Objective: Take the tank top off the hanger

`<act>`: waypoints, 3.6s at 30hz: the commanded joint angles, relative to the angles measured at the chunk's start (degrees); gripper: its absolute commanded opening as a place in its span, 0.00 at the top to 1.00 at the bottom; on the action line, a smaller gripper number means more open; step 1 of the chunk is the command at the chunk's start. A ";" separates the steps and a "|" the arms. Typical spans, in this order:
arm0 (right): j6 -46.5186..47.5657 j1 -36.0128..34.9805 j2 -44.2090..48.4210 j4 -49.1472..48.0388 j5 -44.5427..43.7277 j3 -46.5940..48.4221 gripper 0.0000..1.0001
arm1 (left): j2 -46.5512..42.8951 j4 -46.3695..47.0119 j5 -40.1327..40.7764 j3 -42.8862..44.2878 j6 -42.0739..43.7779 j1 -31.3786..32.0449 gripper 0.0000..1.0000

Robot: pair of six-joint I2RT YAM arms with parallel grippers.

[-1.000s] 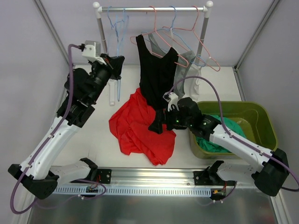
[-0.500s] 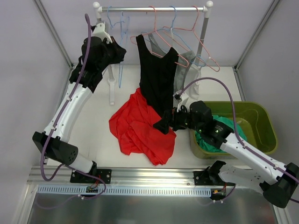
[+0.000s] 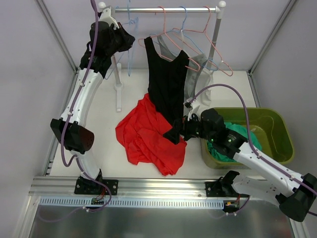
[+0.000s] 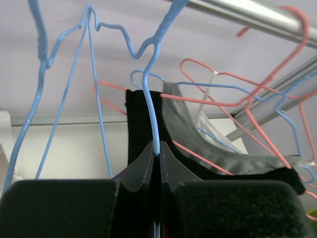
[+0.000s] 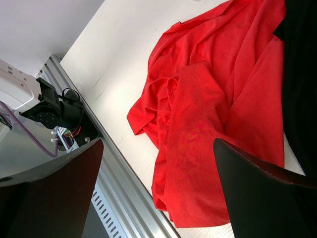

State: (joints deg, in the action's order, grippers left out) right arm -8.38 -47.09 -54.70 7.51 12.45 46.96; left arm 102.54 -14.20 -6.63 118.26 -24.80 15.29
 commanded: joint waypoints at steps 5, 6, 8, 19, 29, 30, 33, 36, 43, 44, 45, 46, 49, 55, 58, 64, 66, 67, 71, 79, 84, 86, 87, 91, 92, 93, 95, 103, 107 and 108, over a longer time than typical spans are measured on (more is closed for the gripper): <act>0.74 -0.19 -1.99 -2.59 0.47 -0.56 0.00 | 3.72 0.49 -0.92 3.30 -1.31 -0.87 1.00; 0.65 -0.19 -3.30 -2.67 0.73 -0.38 0.01 | 3.63 0.40 -1.10 2.77 -1.48 -0.87 1.00; 0.73 -0.11 -4.45 -3.55 1.61 -0.29 0.01 | 3.02 0.40 -2.50 0.85 -1.57 -0.87 1.00; 4.43 -0.98 -23.75 -2.59 -0.57 8.57 0.01 | -13.14 0.48 -5.67 -8.91 -3.06 -0.70 0.01; 9.34 -5.29 -47.84 8.31 -17.54 23.34 0.00 | -43.16 0.49 -0.66 -33.23 -2.45 -0.70 0.01; 9.35 -5.55 -49.35 8.75 -17.55 23.96 0.01 | -45.48 0.49 -0.14 -35.18 -2.01 -0.70 0.01; 6.20 -5.99 -54.53 10.94 -17.63 25.81 0.01 | -55.58 0.40 1.00 -42.91 0.01 -0.70 0.01; 5.04 -7.66 -58.57 12.35 -20.62 27.21 0.00 | -65.52 -0.21 2.24 -51.35 0.71 -0.70 0.01; 6.10 -9.25 -63.78 14.99 -20.19 30.55 0.49 | -80.03 -10.22 5.83 -62.79 4.92 -0.79 0.02; 6.36 -9.33 -63.78 14.91 -19.66 30.91 0.58 | -81.78 -11.54 6.19 -63.49 7.11 -0.79 0.01; 6.71 -9.33 -63.52 14.82 -19.13 31.17 0.66 | -82.76 -13.47 6.72 -64.55 8.09 -0.79 0.01; 6.97 -9.60 -63.08 14.38 -17.82 31.35 0.81 | -83.98 -14.27 8.37 -66.91 8.62 -0.70 0.01; 7.94 -10.56 -58.00 12.10 -15.27 31.88 1.00 | -91.26 -14.98 13.21 -73.07 9.15 -0.79 0.01; 9.88 -11.53 -47.80 7.71 -4.72 33.72 1.00 | -98.14 -15.86 18.05 -75.89 9.41 -0.79 0.01; 10.57 -11.53 -41.91 7.00 -4.54 34.78 1.00 | -100.25 -16.21 21.48 -76.16 9.15 -0.79 0.01; 12.60 -11.53 -30.13 3.75 -7.78 34.60 1.00 | -106.30 -16.92 28.68 -76.24 7.75 -0.79 0.01; 13.56 -11.45 -26.36 3.30 -8.31 35.04 1.00 | -107.90 -17.09 29.92 -76.60 7.48 -0.79 0.01; 14.00 -11.44 -25.21 3.39 -8.49 36.26 1.00 | -108.77 -17.09 30.88 -76.60 7.22 -0.79 0.01; 17.78 -11.45 -20.72 5.40 -11.21 41.36 1.00 | -108.08 -17.09 30.54 -76.60 7.31 -0.87 0.02; 27.53 -10.39 -15.44 17.43 -30.27 56.74 1.00 | -107.29 -17.27 30.36 -76.42 7.57 -0.79 0.01; 28.34 -5.39 -10.00 23.42 -43.88 59.30 1.00 | -107.20 -17.27 31.68 -76.42 7.22 -0.79 0.01; 26.59 -1.80 -7.63 26.23 -44.88 58.16 1.00 | -107.29 -17.36 31.51 -76.33 7.31 -0.79 0.01; 26.05 -0.73 -4.83 27.55 -45.05 55.98 1.00 | -107.29 -17.36 31.33 -76.33 7.31 -0.79 0.01; 24.99 3.93 2.21 28.61 -48.47 48.61 1.00 | -107.64 -17.27 31.33 -76.33 7.39 -0.79 0.01; 25.08 5.68 3.44 28.70 -49.79 47.19 1.00 | -107.64 -17.36 31.33 -76.33 7.39 -0.79 0.01; 24.99 6.48 4.50 28.88 -51.72 45.95 1.00 | -107.55 -17.27 31.24 -76.33 7.39 -0.79 0.01; 24.38 8.50 7.66 29.40 -52.17 42.61 1.00 | -107.46 -17.36 30.89 -76.33 7.48 -0.87 0.02; 18.33 15.43 11.54 29.93 -55.69 29.09 1.00 | -107.29 -17.27 30.45 -76.25 7.48 -0.79 0.01; 14.28 24.74 11.89 29.93 -49.99 24.16 1.00 | -106.67 -17.18 29.84 -76.25 7.66 -0.79 0.01; 13.31 26.77 11.89 29.93 -46.15 21.53 1.00 | -106.50 -17.27 29.75 -76.16 7.66 -0.79 0.01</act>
State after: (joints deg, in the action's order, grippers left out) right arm 9.78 -25.61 -43.68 40.47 -38.13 71.35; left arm 0.23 -32.38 23.22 41.82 -17.12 14.57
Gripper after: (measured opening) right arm 0.050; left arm 0.986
